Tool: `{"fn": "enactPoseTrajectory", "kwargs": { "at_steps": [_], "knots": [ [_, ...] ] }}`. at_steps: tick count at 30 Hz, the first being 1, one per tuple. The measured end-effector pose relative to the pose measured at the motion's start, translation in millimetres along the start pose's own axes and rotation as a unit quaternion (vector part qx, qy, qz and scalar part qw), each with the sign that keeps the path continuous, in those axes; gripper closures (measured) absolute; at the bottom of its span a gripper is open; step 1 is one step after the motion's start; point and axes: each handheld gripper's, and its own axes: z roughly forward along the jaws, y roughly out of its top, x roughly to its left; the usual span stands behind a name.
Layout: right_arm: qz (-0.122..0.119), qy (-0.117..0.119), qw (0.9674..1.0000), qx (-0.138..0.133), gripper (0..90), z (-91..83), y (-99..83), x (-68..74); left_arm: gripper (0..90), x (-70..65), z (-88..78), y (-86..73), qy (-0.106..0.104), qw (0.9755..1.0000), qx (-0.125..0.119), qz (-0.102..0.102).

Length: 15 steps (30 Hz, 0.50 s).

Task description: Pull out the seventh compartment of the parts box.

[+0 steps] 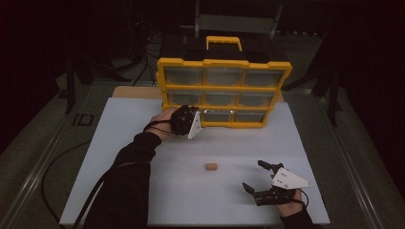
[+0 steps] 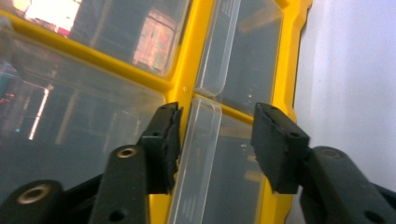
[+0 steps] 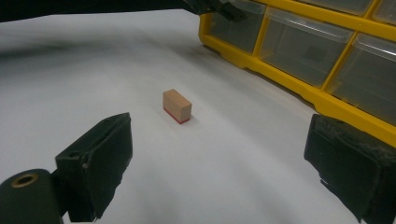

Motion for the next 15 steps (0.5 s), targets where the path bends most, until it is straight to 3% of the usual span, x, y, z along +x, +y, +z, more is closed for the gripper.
{"fn": "enactPoseTrajectory", "kwargs": {
  "at_steps": [3, 6, 9, 13, 15],
  "knots": [
    [-0.001, 0.001, 1.0, 0.001, 8.2, 0.3, 0.0, 0.1, 56.5, -1.3, 1.0, 1.7, 0.008, 0.9999, 0.006, 0.004],
    [0.001, 0.001, 1.0, 0.0, 8.2, 0.1, 0.1, -0.2, 59.5, -4.7, 3.2, 3.4, 0.015, 0.9995, 0.017, 0.023],
    [-0.001, 0.002, 1.0, -0.001, 8.1, 0.4, 0.3, 0.5, 62.3, -3.7, 3.2, 4.3, 0.017, 0.9996, 0.019, 0.011],
    [-0.002, 0.001, 1.0, 0.001, 8.2, 0.7, 0.4, 0.6, 62.7, -5.0, 3.4, 5.6, 0.02, 0.9994, 0.025, 0.011],
    [-0.001, 0.001, 1.0, 0.0, 8.2, 0.2, 0.8, 1.2, 66.3, -6.1, 2.6, 4.8, 0.032, 0.9987, 0.033, 0.022]
  ]
}}
